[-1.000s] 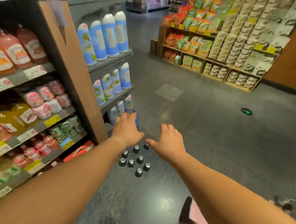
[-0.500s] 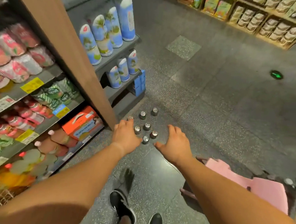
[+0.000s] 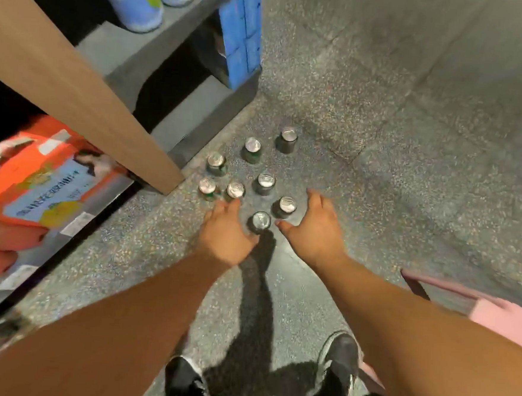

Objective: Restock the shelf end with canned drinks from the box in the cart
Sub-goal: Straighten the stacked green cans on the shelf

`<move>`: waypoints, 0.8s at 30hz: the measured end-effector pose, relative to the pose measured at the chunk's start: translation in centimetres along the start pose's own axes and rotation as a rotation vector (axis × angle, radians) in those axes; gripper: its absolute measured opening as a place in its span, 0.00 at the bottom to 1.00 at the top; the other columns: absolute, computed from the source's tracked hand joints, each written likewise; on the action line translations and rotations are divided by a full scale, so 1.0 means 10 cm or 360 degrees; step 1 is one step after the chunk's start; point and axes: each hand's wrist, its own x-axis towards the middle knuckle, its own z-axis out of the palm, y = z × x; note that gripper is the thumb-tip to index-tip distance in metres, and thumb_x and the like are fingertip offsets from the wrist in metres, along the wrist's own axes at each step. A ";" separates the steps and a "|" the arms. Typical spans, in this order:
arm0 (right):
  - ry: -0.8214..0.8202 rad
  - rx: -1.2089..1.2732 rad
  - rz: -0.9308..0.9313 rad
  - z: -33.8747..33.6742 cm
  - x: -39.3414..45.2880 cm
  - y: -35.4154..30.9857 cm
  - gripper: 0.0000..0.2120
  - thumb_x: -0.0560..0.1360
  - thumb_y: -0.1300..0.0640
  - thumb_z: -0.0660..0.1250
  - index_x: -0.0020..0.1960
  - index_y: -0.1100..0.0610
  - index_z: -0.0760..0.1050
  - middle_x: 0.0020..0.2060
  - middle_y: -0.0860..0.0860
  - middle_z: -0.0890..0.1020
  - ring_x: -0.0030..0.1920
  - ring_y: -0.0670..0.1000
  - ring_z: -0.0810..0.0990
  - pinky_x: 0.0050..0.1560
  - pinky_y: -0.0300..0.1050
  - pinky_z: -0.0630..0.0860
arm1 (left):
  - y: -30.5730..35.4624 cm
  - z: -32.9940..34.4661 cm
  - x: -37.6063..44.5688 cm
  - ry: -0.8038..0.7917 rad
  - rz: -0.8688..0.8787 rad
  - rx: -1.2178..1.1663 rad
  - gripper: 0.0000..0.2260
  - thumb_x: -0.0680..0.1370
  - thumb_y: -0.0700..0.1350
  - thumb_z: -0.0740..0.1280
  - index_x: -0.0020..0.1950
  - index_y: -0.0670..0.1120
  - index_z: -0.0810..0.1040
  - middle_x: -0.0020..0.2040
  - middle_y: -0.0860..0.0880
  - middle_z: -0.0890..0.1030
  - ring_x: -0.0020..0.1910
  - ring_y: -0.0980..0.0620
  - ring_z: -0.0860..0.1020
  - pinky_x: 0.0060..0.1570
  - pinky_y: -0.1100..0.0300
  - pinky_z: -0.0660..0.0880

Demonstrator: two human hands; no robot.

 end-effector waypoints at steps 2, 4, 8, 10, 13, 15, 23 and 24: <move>0.0002 -0.0021 0.0013 0.43 0.42 0.31 0.43 0.69 0.40 0.72 0.75 0.53 0.58 0.69 0.55 0.67 0.67 0.60 0.69 0.65 0.54 0.68 | -0.14 0.50 0.44 -0.0008 -0.0013 0.0011 0.41 0.71 0.56 0.74 0.78 0.49 0.58 0.72 0.42 0.66 0.70 0.39 0.67 0.69 0.47 0.66; -0.0006 0.0007 0.0049 0.80 0.76 0.59 0.44 0.69 0.40 0.73 0.76 0.53 0.57 0.70 0.56 0.67 0.68 0.60 0.69 0.66 0.54 0.68 | -0.25 0.95 0.79 -0.0032 -0.0014 -0.0003 0.43 0.69 0.57 0.75 0.78 0.50 0.57 0.73 0.42 0.64 0.71 0.39 0.66 0.70 0.47 0.65; 0.0016 0.0065 0.0093 1.38 1.25 1.01 0.47 0.67 0.41 0.75 0.76 0.53 0.55 0.70 0.57 0.66 0.68 0.61 0.68 0.67 0.55 0.67 | -0.36 1.62 1.31 -0.0018 0.0061 0.0026 0.45 0.69 0.58 0.75 0.78 0.48 0.55 0.74 0.43 0.63 0.71 0.40 0.65 0.70 0.48 0.66; -0.0023 0.0048 0.0084 1.58 1.43 1.15 0.48 0.66 0.42 0.76 0.77 0.52 0.54 0.71 0.57 0.65 0.69 0.62 0.67 0.67 0.55 0.66 | -0.40 1.84 1.46 -0.0038 0.0108 0.0076 0.46 0.70 0.57 0.75 0.80 0.49 0.53 0.75 0.43 0.61 0.73 0.41 0.63 0.72 0.49 0.64; -0.0099 -0.0032 0.0031 1.76 1.67 1.26 0.49 0.65 0.43 0.77 0.77 0.52 0.54 0.71 0.58 0.65 0.69 0.62 0.67 0.67 0.55 0.67 | -0.47 2.06 1.60 -0.0032 0.0163 0.0153 0.47 0.70 0.56 0.76 0.80 0.52 0.51 0.77 0.44 0.58 0.74 0.42 0.63 0.72 0.50 0.64; -0.0128 -0.0110 -0.0031 1.81 1.80 1.26 0.49 0.66 0.45 0.77 0.77 0.52 0.54 0.71 0.58 0.66 0.68 0.62 0.68 0.67 0.55 0.68 | -0.54 2.17 1.64 0.0006 0.0167 0.0137 0.45 0.71 0.55 0.75 0.80 0.53 0.52 0.78 0.46 0.57 0.74 0.43 0.64 0.72 0.50 0.65; -0.0198 -0.0344 -0.0197 2.05 1.88 1.10 0.27 0.75 0.64 0.62 0.72 0.56 0.60 0.63 0.59 0.69 0.60 0.63 0.73 0.59 0.55 0.72 | -0.61 2.25 1.73 0.0083 0.0197 0.0129 0.31 0.74 0.46 0.72 0.75 0.53 0.63 0.68 0.46 0.68 0.63 0.42 0.74 0.65 0.49 0.72; -0.0197 -0.0364 -0.0179 2.05 1.88 1.10 0.26 0.75 0.67 0.60 0.72 0.56 0.61 0.61 0.59 0.69 0.59 0.63 0.74 0.57 0.55 0.73 | -0.63 2.25 1.72 0.0083 0.0205 0.0135 0.31 0.74 0.46 0.72 0.74 0.53 0.64 0.67 0.46 0.69 0.62 0.42 0.74 0.64 0.49 0.72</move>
